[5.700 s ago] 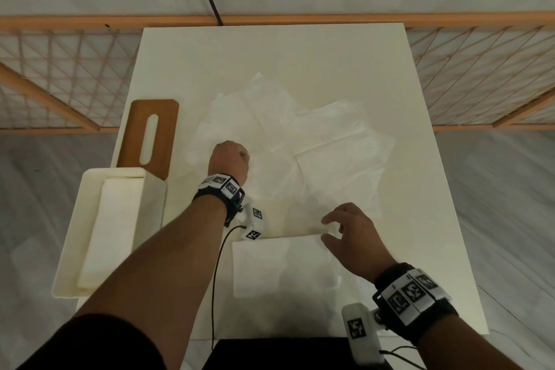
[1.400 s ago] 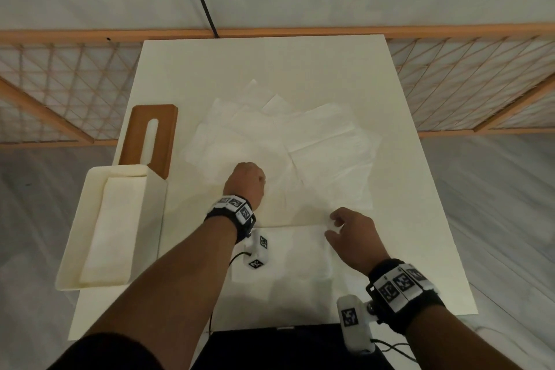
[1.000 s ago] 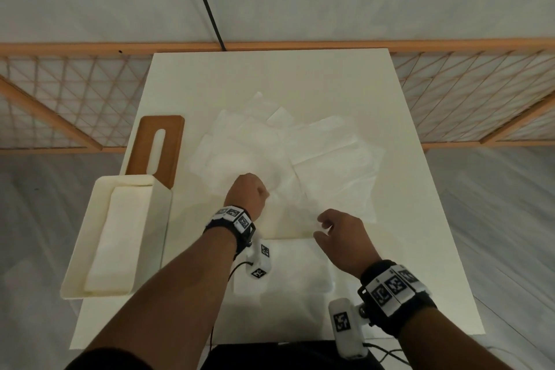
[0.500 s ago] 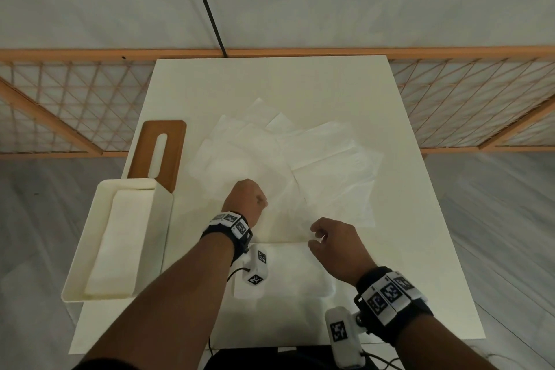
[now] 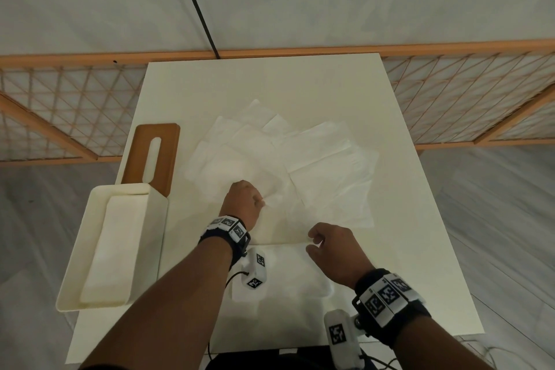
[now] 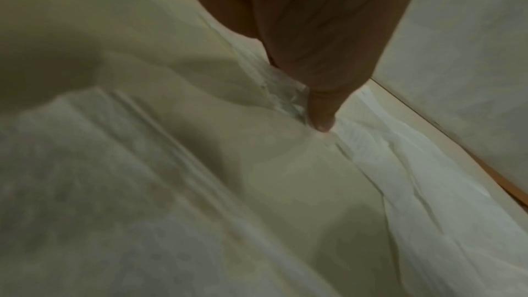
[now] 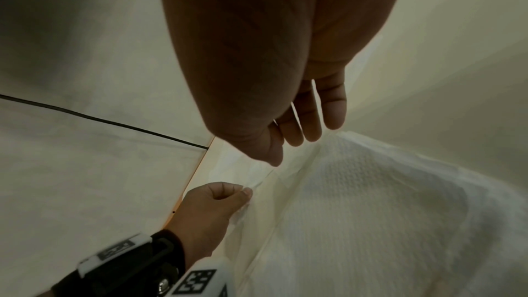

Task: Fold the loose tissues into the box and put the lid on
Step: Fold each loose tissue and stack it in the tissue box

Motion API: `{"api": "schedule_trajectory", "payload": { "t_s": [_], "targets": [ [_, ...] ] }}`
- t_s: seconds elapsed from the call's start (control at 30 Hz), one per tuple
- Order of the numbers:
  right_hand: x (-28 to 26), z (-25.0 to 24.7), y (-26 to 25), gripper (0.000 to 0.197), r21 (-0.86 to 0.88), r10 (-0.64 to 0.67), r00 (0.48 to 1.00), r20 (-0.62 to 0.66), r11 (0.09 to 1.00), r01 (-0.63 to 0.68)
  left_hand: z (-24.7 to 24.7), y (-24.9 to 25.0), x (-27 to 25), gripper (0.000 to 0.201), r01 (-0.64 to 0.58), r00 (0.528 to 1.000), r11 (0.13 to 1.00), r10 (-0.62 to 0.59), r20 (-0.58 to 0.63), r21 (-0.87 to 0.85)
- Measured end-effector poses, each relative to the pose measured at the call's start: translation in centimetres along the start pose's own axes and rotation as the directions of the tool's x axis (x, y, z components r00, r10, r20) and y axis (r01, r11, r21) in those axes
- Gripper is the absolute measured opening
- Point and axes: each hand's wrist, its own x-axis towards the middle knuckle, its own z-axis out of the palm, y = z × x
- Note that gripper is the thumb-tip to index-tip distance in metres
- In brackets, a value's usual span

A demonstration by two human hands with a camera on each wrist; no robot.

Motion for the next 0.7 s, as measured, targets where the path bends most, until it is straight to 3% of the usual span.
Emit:
{"api": "schedule_trajectory", "payload": {
  "t_s": [0.27, 0.47, 0.6, 0.7],
  "targets": [
    [0.7, -0.6, -1.1, 0.023, -0.001, -0.037, 0.999, 0.007, 0.999, 0.037, -1.9, -0.1, 0.2, 0.016, 0.020, 0.999, 0.989, -0.015, 0.036, -0.147],
    [2.7, -2.2, -4.6, 0.030, -0.011, -0.177, 0.982, -0.068, 0.984, 0.177, -6.4, 0.2, 0.5, 0.008, -0.022, 0.999, 0.979, 0.015, -0.033, -0.204],
    [4.6, -3.2, -7.4, 0.038, -0.085, -0.297, 0.944, -0.145, 0.954, 0.287, -10.6, 1.1, 0.5, 0.028, -0.064, 0.998, 0.987, 0.062, -0.015, -0.146],
    [5.4, -3.3, -9.0, 0.048, -0.095, -0.323, 0.937, -0.131, 0.945, 0.312, -11.8, 1.4, 0.1, 0.015, -0.029, 0.998, 0.991, 0.036, 0.051, -0.130]
  ]
}}
